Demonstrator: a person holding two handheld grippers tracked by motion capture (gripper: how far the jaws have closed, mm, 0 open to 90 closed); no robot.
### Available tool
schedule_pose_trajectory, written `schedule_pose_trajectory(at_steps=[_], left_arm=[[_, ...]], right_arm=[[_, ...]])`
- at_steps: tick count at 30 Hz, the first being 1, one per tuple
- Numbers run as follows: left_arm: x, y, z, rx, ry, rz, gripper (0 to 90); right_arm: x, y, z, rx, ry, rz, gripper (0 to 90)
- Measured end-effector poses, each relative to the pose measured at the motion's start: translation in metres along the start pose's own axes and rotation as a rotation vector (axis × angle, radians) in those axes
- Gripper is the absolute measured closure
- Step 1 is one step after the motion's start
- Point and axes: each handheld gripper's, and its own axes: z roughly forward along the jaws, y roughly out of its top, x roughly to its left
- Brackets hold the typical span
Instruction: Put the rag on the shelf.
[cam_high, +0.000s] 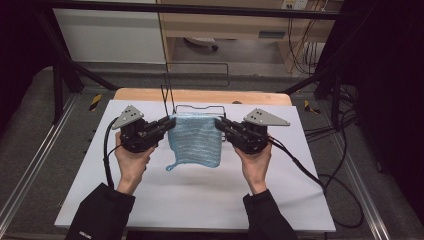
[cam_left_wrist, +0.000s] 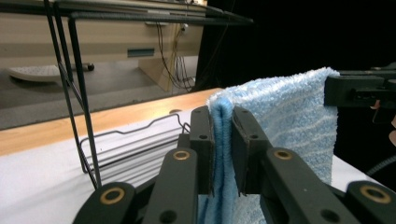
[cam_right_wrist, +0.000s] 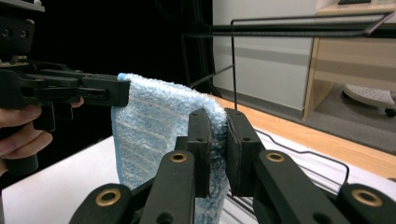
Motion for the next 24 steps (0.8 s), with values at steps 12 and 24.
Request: schedule_pose_trajectory(at_steps=[12,24], left_arm=[[-0.007,0.024,0.001,-0.088,0.012,0.024,79.6],[-0.009,0.047,0.003,-0.16,0.009,0.03,79.6]], right_arm=[[0.001,0.022,-0.004,-0.078,-0.022,-0.017,81.9],[0.0,0.046,-0.006,-0.145,-0.044,-0.029,82.0]])
